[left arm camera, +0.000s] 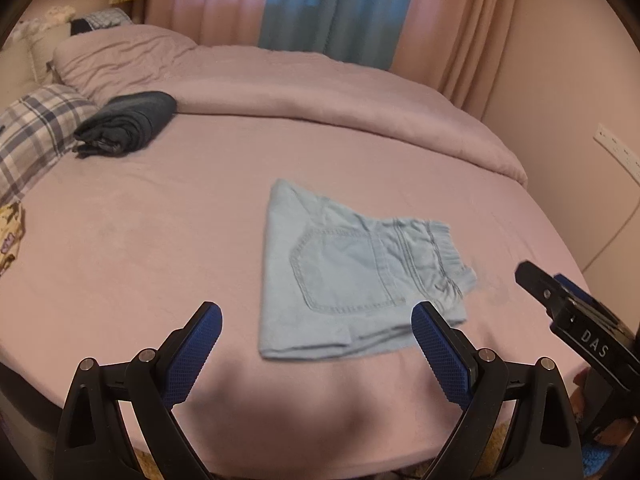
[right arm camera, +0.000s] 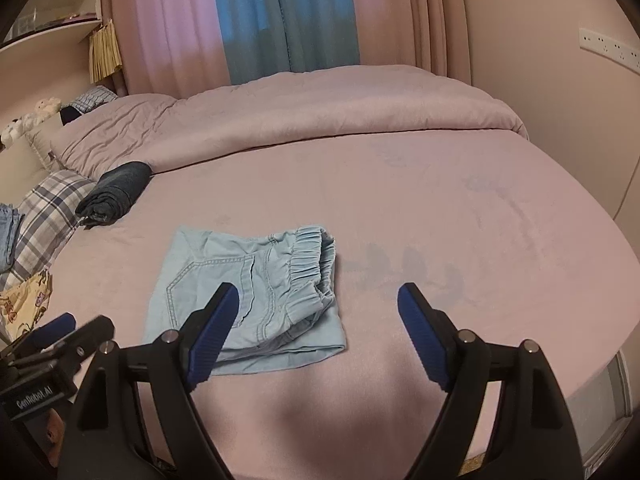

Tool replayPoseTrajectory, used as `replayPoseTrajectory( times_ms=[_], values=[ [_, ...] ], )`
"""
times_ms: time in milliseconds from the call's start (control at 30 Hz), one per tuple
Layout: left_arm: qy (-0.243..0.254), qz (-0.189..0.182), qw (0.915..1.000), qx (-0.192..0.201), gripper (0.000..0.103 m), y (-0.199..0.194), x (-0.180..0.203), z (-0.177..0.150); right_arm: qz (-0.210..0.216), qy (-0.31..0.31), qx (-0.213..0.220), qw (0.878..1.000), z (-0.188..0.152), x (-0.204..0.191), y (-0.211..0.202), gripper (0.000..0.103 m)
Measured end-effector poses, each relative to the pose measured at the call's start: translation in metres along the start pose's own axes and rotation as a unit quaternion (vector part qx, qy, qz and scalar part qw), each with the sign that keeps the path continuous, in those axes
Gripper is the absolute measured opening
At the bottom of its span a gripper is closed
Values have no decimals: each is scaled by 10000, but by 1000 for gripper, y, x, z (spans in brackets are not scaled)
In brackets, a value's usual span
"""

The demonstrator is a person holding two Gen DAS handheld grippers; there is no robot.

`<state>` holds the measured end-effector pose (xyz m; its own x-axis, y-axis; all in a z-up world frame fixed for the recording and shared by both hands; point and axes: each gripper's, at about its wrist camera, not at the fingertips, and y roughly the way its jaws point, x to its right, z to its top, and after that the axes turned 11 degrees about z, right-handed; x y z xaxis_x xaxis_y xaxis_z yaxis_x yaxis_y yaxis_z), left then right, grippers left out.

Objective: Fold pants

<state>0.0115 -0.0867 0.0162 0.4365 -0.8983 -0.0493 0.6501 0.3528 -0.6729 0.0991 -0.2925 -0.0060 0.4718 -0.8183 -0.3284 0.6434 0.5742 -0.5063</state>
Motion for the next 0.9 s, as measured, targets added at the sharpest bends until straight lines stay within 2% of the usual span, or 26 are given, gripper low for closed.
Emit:
replayPoseTrajectory(
  times_ms=[433, 900],
  values=[
    [109, 291, 9995, 27, 95, -3, 12, -8, 70, -109, 7, 9999, -5, -2, -5, 82],
    [97, 262, 9996, 22, 95, -2, 11, -8, 62, -151, -121, 9998, -6, -2, 0, 82]
  ],
)
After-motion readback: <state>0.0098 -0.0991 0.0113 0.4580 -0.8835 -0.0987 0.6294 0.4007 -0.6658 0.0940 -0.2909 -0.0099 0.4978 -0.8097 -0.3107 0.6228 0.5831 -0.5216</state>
